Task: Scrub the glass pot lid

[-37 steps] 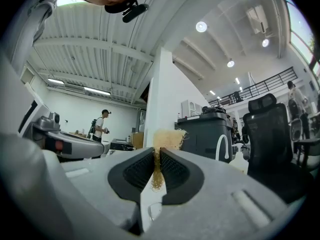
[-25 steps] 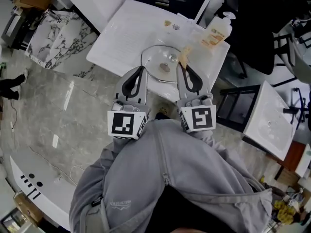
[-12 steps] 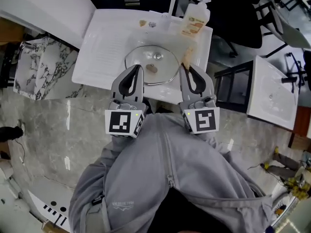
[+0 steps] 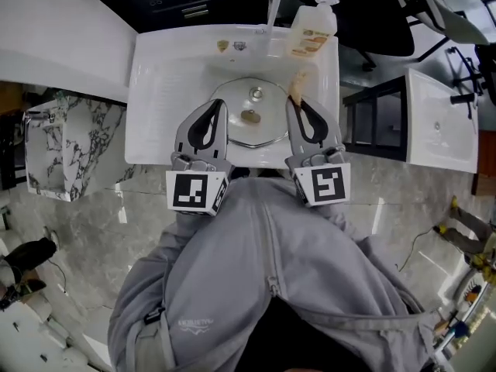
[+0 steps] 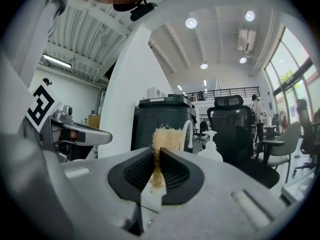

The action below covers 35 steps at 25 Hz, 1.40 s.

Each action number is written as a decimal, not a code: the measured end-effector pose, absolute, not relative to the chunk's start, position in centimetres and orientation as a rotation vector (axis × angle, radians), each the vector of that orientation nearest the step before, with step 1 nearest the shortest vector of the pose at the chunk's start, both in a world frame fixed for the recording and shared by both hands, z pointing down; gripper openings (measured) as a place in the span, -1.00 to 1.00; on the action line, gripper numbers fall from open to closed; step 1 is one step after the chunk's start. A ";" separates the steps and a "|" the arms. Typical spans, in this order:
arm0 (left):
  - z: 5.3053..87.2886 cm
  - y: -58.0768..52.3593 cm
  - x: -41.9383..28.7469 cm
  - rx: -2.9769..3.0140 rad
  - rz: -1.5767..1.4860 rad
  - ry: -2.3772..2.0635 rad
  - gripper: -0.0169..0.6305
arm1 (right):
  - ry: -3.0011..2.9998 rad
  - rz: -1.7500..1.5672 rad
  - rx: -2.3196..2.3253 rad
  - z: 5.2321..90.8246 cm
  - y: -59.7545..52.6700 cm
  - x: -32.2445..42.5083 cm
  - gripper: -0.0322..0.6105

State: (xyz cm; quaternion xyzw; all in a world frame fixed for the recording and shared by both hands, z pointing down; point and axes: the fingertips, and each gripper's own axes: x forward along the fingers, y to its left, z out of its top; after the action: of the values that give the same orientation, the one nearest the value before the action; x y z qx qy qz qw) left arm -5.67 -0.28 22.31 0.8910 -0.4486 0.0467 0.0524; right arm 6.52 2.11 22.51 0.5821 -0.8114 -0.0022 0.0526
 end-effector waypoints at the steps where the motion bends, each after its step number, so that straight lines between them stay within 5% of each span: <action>1: 22.5 -0.9 -6.2 2.714 0.149 -1.346 -0.92 | -2.469 0.003 1.778 22.6 1.6 5.8 -0.81; 15: 28.2 -6.9 -11.9 2.718 0.278 -1.117 -0.92 | -2.273 0.089 1.839 26.8 -4.1 1.0 -0.81; 35: 41.7 -8.5 -12.7 2.486 0.588 -1.095 -0.92 | -2.320 0.304 1.227 40.4 -10.0 -2.4 -0.81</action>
State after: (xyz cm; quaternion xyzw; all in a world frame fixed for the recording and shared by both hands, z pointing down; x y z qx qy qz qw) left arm -12.72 -8.49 41.68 0.8798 -0.3876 0.2083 0.1800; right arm -2.41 -10.01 40.44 0.4500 -0.8509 0.1115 0.2472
